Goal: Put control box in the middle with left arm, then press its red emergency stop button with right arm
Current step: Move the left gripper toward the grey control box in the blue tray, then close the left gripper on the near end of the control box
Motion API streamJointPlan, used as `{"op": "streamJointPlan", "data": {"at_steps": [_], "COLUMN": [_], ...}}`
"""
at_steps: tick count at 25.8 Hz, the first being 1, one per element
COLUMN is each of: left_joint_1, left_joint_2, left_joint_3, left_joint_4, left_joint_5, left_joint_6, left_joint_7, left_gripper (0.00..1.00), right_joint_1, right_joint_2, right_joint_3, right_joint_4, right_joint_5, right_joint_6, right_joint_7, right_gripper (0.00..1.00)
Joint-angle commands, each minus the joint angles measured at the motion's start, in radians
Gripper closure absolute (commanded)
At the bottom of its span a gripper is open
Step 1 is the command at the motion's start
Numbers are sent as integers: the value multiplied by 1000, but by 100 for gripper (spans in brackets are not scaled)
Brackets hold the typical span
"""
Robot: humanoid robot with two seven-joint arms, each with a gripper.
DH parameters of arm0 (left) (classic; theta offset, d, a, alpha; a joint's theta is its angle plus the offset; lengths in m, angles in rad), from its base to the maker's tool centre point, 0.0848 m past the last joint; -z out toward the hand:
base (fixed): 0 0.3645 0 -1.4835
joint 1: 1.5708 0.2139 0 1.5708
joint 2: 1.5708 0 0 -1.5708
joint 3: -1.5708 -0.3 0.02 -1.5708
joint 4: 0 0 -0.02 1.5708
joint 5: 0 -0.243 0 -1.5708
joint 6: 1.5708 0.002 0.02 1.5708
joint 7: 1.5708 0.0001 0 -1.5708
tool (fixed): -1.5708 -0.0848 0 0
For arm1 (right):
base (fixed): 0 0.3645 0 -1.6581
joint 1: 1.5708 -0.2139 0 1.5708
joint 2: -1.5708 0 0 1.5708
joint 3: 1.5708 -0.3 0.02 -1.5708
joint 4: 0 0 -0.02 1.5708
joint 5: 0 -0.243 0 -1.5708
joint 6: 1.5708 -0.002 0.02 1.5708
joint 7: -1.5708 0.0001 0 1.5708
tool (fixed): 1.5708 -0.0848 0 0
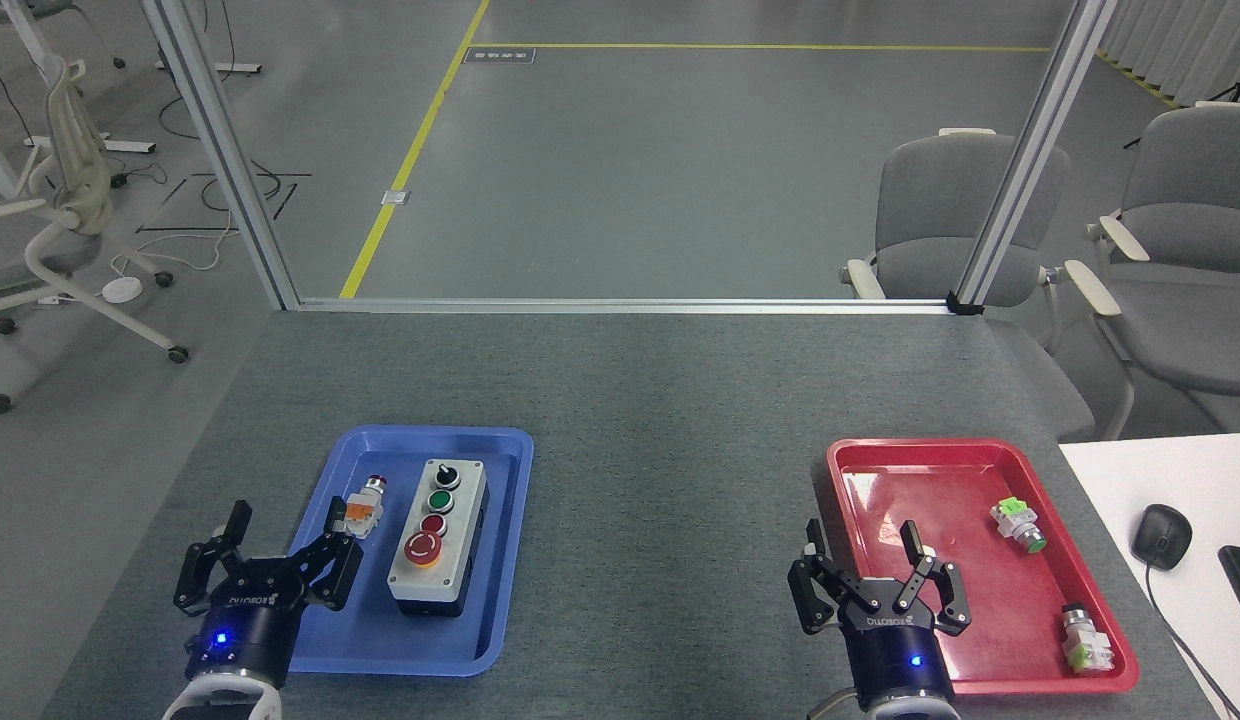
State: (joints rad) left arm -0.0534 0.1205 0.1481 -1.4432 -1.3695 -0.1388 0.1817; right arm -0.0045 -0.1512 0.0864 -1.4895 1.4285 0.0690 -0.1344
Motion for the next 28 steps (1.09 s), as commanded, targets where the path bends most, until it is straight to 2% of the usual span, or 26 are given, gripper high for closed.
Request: {"op": "streamJointPlan", "data": {"at_steps": [1, 5, 10, 13, 16, 23, 28], "left_joint_1": [82, 228, 236, 207, 150, 33, 21], "left_joint_2": [8, -5, -21, -27, -27, -30, -32], "left_joint_3": [-2, -19, -162, -274, -317, -314, -314], "left_joint_4": [-72, -172, -128, -56, 12, 132, 168], "left_joint_5": [1, -11, -63, -129, -137, -120, -115], "left_joint_6": [-47, -120, -58, 33, 105, 123, 142], "left_joint_7": [-1, 1, 1, 1, 1, -5, -5], "left_gripper": [1, 1, 1, 1, 1, 1, 1], "right_joint_1": [0, 0, 1, 5, 8, 17, 21], "right_joint_2": [-5, -16, -24, -24, -24, -33, -33], "right_joint_3": [0, 0, 1, 3, 3, 3, 4], "right_joint_4": [-11, -11, -11, -11, -11, -9, -11], "right_joint_5": [0, -59, -65, -65, -65, -68, -68], "right_joint_6": [2, 2, -6, -8, -9, -9, -9], "right_joint_7": [-1, -5, -10, -11, -11, -13, -11], "right_gripper": [2, 2, 2, 2, 2, 2, 2]}}
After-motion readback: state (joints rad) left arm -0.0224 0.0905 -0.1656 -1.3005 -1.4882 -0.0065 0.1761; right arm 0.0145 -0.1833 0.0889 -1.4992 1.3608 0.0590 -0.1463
